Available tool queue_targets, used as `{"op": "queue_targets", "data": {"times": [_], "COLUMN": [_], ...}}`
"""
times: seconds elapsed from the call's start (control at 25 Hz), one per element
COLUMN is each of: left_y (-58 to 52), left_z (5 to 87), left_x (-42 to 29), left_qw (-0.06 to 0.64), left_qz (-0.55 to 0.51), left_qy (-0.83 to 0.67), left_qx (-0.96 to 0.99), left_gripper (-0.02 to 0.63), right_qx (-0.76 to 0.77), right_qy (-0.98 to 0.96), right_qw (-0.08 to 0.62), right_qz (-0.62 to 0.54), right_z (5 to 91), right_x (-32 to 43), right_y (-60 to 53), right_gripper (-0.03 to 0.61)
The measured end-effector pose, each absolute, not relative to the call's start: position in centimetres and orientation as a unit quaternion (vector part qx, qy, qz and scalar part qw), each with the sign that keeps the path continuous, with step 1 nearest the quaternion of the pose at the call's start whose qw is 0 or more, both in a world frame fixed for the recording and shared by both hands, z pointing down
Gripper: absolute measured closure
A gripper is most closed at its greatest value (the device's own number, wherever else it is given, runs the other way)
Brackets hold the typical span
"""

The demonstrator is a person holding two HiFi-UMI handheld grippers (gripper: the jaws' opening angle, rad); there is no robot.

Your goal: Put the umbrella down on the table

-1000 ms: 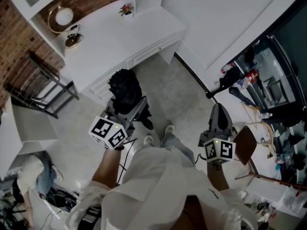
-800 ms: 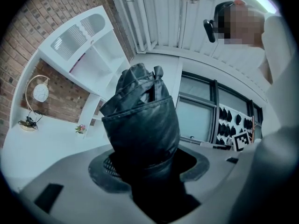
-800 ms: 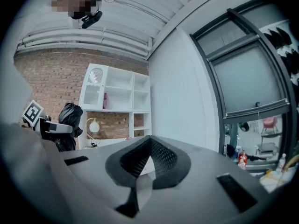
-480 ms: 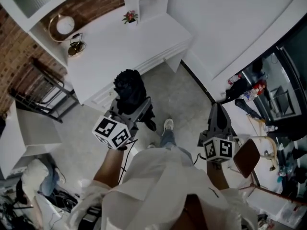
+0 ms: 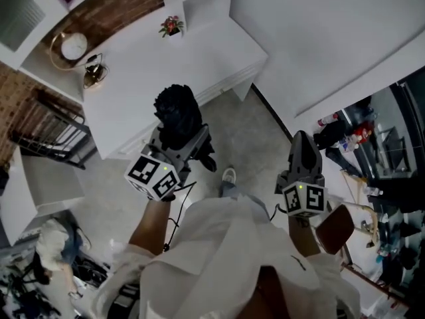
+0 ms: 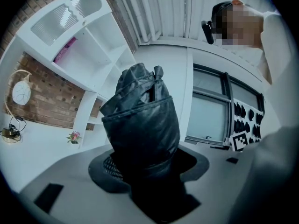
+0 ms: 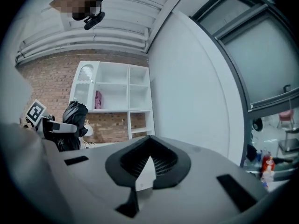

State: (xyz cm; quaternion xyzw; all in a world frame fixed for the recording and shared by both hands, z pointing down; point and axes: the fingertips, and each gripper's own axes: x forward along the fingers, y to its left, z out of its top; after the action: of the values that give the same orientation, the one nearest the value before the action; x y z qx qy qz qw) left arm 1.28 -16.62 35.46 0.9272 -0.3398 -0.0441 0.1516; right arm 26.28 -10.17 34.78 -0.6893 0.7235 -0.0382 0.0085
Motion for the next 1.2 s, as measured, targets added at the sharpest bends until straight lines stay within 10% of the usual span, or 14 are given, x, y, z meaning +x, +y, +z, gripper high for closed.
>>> {"op": "queue_targets", "data": {"times": [1.2], "left_y": [-40.9], "left_z": [40.6], "left_x": [7.2], "left_qw": [0.196], "left_qz": [-0.031], "left_qy": [-0.365], "left_qx": [0.91], "left_gripper": [0.341], "right_qx": [-0.644], "right_qy": [0.76], "right_qw": [-0.008], "right_qz": [-0.08], "right_z": [39.8], "right_x": [29.9], "right_y": [-35.6], "right_gripper": [0.56]}}
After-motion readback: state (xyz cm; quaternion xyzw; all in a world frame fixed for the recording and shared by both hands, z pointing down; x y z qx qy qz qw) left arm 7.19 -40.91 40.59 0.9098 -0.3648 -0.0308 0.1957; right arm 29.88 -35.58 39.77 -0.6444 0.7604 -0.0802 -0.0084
